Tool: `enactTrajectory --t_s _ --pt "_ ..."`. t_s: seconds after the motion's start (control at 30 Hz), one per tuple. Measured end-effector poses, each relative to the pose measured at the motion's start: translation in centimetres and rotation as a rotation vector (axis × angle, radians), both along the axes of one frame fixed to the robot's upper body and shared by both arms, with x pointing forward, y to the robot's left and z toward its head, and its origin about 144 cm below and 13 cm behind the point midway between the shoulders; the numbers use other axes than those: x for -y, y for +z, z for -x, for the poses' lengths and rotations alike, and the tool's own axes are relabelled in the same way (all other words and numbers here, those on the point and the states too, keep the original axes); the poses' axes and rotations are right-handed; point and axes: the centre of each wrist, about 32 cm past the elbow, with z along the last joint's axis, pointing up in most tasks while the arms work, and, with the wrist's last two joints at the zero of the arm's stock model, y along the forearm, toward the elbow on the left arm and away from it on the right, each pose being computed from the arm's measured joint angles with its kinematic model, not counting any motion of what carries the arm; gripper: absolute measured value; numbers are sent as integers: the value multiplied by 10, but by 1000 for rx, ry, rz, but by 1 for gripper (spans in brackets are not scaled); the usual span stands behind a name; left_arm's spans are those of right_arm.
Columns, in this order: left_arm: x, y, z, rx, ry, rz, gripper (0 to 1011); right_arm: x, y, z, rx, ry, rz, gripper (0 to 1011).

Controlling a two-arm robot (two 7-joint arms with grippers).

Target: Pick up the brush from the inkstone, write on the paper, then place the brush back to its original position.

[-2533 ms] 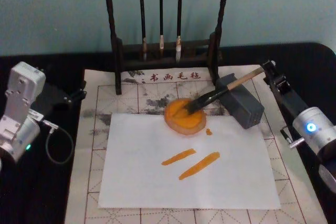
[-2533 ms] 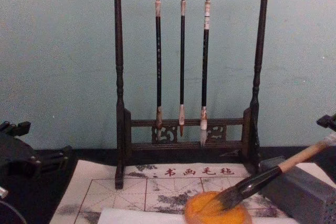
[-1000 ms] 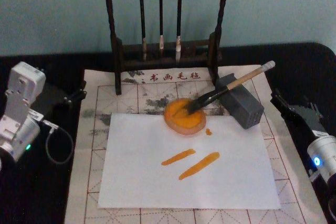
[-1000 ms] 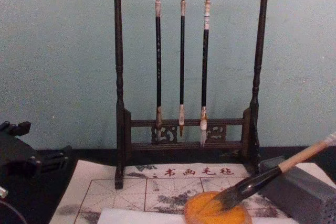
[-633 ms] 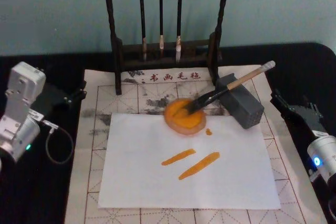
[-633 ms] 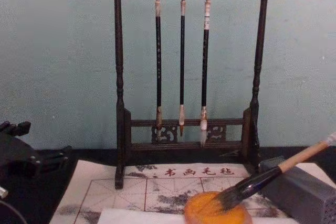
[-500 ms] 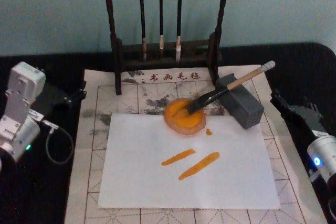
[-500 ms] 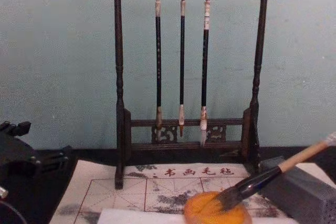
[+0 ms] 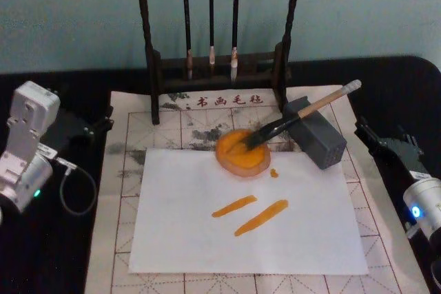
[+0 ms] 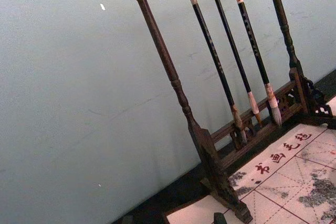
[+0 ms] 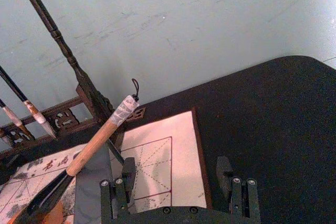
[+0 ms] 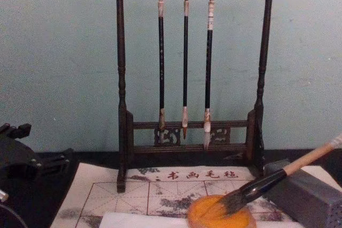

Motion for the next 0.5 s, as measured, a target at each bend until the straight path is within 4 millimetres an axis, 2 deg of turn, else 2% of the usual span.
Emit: enactTrajectory --t_s 0.5 --pt "0 0 0 0 0 0 1001 0 0 0 0 0 0 1002"
